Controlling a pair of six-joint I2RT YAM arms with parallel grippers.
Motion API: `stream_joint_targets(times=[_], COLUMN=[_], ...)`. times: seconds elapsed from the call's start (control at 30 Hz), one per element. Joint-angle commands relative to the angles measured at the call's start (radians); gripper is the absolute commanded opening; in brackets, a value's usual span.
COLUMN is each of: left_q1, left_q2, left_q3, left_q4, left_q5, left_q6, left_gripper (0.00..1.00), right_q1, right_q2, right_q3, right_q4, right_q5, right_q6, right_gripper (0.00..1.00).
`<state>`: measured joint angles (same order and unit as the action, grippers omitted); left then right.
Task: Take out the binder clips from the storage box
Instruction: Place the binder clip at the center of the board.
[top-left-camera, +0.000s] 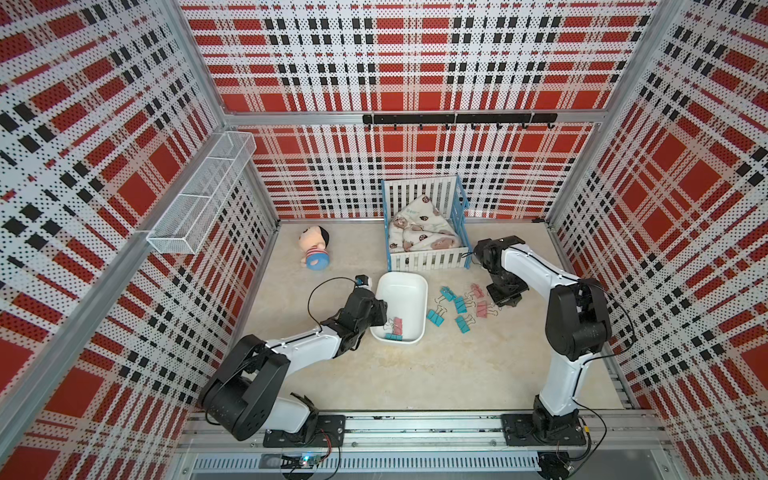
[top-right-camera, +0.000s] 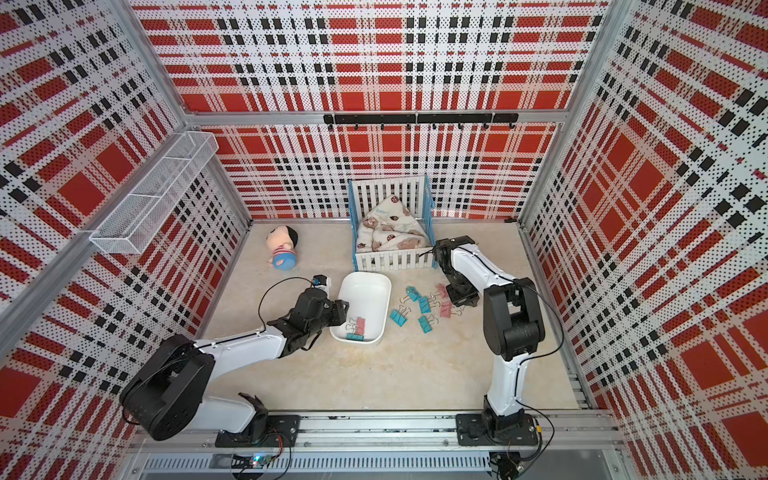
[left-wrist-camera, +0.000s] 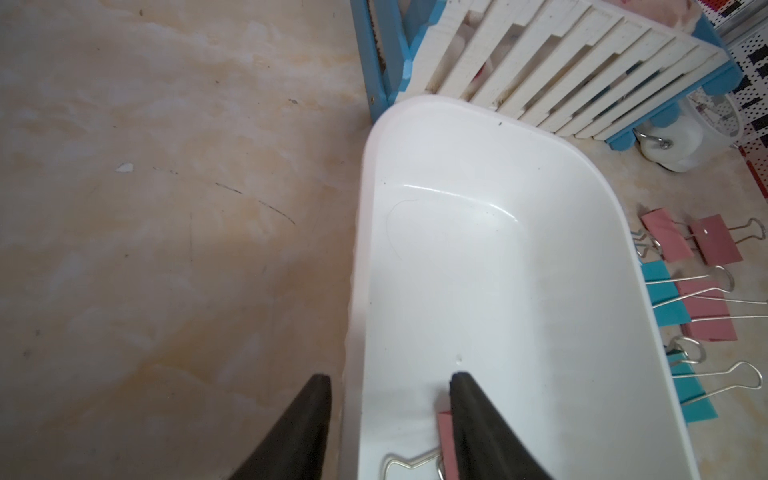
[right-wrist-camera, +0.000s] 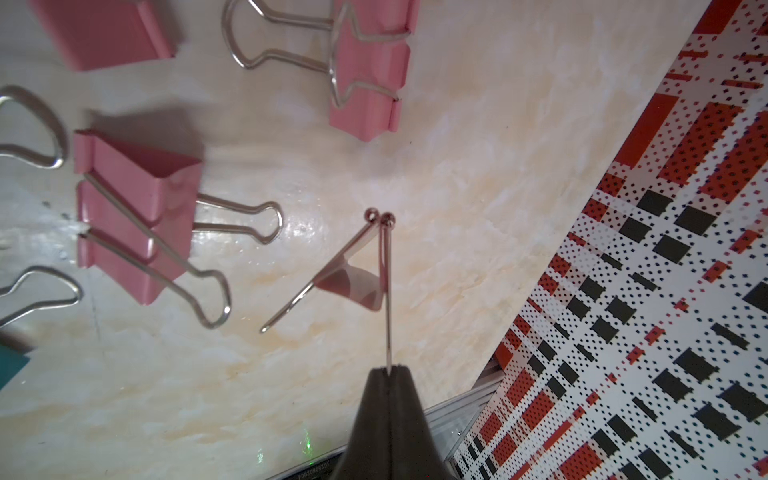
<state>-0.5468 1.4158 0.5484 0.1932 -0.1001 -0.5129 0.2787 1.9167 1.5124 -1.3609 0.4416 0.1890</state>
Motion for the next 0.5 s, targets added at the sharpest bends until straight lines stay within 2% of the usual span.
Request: stream_joint_targets(times=[0.0,0.47], left_q1=[-0.004,-0.005], left_q2=[-0.013,-0.023], left_q3=[-0.005,-0.016], left_q4=[0.024,0.047], left_q5=[0.018,0.029], left_q6=[0.018,0.015], left_gripper=[0.53,0.53], right_q1=[-0.015,-0.021], right_q2=[0.017,0.082], right_q3=[0.023,0.025], right_q4=[-0.026,-0.028], right_q5=[0.025,0.041], right_q6=[0.014,0.017], right_gripper=[0.01,0.01])
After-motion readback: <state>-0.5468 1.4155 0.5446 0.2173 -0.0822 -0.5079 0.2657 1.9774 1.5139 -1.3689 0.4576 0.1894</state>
